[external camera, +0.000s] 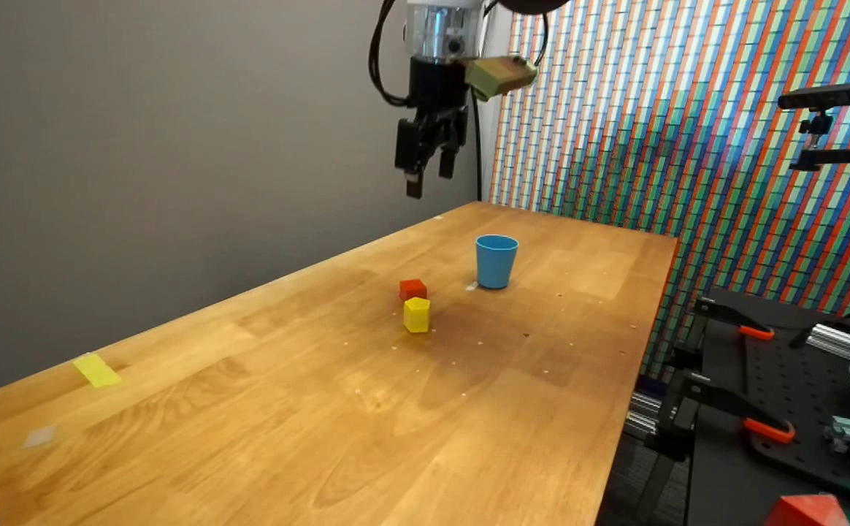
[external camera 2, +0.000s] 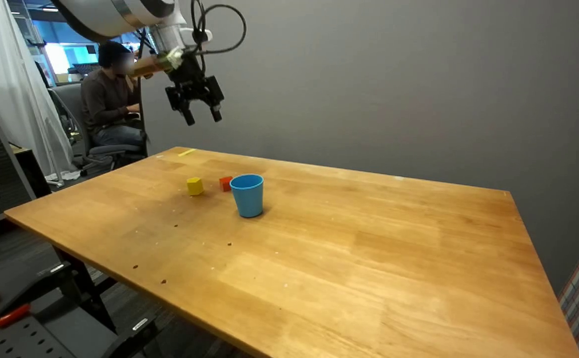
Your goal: Take the yellow block from the table and place it in the blue cup
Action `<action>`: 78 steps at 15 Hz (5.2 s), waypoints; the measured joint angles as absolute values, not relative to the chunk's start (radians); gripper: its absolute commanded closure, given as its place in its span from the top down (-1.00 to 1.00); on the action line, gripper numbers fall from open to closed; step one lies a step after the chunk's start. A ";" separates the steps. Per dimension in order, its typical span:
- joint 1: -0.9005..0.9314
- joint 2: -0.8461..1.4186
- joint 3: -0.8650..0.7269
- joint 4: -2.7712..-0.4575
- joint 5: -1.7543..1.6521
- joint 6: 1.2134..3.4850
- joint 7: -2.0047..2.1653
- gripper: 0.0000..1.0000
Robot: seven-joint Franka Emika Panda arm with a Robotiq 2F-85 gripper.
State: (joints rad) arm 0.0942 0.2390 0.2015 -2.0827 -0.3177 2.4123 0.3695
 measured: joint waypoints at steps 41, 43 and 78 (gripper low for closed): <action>0.377 0.457 -0.142 -1.998 -0.209 2.385 0.901 -0.71; 0.375 0.377 -0.179 -2.042 -0.294 2.382 1.005 -0.71; 0.211 0.250 -0.052 -2.200 -0.537 2.451 1.145 1.00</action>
